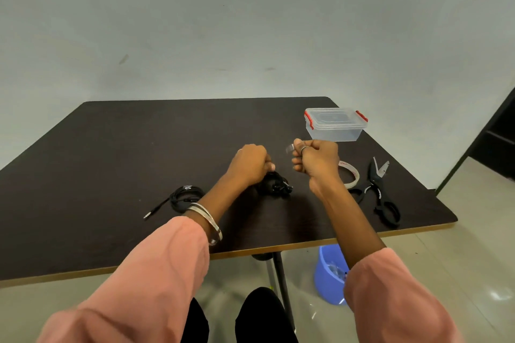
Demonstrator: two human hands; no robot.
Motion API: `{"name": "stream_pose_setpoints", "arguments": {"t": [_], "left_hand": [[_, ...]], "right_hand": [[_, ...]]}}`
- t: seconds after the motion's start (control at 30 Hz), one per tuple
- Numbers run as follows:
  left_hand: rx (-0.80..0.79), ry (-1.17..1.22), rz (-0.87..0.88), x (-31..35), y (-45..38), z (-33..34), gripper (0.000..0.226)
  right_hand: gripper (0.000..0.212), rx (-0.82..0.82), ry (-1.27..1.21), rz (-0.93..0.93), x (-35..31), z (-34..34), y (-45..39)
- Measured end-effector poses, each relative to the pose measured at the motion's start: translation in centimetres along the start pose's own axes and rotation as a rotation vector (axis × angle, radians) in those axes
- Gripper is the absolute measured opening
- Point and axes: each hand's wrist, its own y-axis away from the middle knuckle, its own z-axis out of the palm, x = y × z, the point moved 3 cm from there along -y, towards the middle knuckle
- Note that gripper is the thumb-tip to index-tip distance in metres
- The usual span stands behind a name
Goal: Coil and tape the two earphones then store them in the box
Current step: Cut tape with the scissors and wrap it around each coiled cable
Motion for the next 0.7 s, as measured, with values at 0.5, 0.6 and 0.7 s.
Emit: {"name": "stream_pose_setpoints", "arguments": {"t": [0.5,0.6,0.7], "left_hand": [[0.057,-0.066,0.116,0.1,1.5,1.1,0.023],[0.035,0.225,0.075,-0.3,1.9,0.4,0.014],[0.012,0.603,-0.011,-0.1,2.8,-0.3,0.011]], "right_hand": [[0.024,-0.141,-0.188,0.082,3.3,1.3,0.9],[0.024,-0.126,-0.224,0.054,2.9,1.0,1.0],[0.024,-0.119,-0.239,0.006,2.3,0.6,1.2]]}}
